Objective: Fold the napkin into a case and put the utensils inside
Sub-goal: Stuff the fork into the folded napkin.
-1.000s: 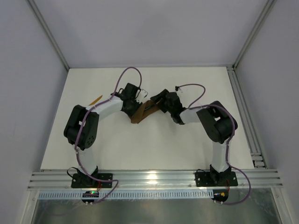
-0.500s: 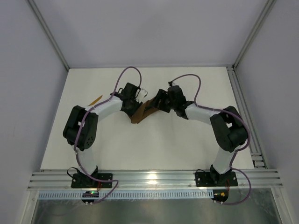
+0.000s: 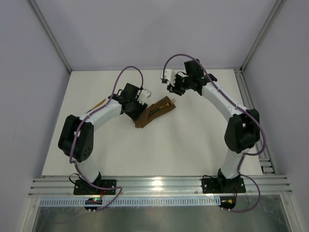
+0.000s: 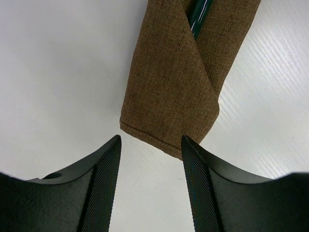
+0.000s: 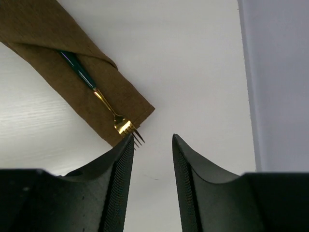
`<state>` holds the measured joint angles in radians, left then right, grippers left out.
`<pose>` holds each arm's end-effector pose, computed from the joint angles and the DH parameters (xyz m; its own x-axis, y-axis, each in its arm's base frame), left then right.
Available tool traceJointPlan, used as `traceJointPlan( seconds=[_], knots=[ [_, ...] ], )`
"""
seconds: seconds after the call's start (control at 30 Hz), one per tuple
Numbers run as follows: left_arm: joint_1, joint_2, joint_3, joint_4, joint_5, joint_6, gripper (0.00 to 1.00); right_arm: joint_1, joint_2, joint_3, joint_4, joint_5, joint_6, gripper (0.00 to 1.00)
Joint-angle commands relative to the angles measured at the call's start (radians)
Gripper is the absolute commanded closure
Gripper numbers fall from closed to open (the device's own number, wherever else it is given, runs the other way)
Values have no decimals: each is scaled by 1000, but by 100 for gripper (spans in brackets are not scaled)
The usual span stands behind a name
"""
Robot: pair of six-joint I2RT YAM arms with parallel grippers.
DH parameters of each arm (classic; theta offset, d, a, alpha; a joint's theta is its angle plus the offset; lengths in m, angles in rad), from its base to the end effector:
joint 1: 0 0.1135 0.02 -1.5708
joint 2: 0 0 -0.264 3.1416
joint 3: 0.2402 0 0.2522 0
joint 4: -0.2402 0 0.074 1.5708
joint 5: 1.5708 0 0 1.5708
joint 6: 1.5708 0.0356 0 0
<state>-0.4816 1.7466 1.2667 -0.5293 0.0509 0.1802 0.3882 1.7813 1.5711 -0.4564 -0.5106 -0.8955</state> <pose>0.3266 -0.1728 0.2208 -0.6508 0.5421 -0.5316 0.6132 0.7882 0.0531 0.3727 0.1712 0.3143 0.1775 -0.6631 -0.7272 -0.8754 0.2313 -0.4245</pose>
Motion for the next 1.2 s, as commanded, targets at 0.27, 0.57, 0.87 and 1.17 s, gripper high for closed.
traceJointPlan(
  seconds=[0.27,0.57,0.87,1.17],
  knots=[
    [46,-59,-81,31,96,-108,55,-3,329,279,-389,-46,-617,56],
    [43,-13,-99,45,81,-113,55,58,414,308,-381,-45,-612,53],
    [32,10,-110,51,81,-104,57,77,471,342,-398,26,-591,53],
    [29,11,-128,43,70,-91,57,77,526,388,-393,30,-551,65]
  ],
)
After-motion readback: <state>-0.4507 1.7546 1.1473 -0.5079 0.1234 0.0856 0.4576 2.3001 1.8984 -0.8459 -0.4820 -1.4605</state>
